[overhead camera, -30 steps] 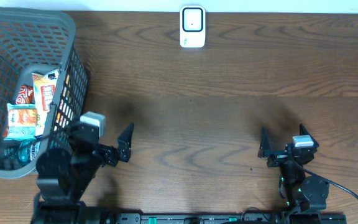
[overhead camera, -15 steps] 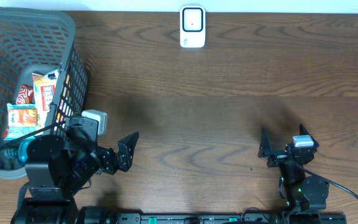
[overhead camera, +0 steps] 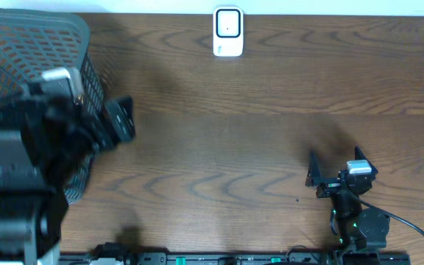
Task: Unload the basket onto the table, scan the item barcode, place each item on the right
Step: 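Reach the left gripper into the basket toward the orange snack box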
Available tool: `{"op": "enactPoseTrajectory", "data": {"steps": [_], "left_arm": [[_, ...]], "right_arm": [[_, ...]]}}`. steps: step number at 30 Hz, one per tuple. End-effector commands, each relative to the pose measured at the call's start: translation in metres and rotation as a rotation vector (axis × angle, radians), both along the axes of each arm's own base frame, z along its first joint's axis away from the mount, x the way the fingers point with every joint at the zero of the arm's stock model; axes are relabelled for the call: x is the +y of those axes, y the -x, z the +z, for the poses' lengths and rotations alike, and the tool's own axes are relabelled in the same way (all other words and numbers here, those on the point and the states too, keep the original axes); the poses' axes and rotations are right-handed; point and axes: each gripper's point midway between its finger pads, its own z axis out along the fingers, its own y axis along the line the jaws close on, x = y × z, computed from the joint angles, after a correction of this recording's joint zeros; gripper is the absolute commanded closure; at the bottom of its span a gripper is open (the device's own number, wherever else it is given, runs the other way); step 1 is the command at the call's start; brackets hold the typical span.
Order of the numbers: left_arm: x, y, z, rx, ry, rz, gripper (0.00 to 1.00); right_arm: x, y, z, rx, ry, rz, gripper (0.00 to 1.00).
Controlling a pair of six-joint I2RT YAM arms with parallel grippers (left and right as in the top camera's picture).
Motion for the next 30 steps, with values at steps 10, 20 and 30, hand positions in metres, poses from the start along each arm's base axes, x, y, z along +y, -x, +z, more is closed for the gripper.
{"op": "enactPoseTrajectory", "data": {"steps": [10, 20, 30], "left_arm": [[0.162, -0.027, -0.033, 0.25, 0.105, 0.828, 0.01], [0.245, -0.025, -0.115, 0.454, 0.301, 1.201, 0.02], [0.278, -0.021, -0.194, 0.644, 0.209, 1.426, 0.02]], "right_arm": [[-0.001, 0.0, -0.002, 0.005, 0.015, -0.005, 0.01], [-0.001, 0.0, -0.002, 0.005, 0.015, -0.005, 0.01], [-0.001, 0.0, -0.002, 0.005, 0.015, -0.005, 0.01]]}}
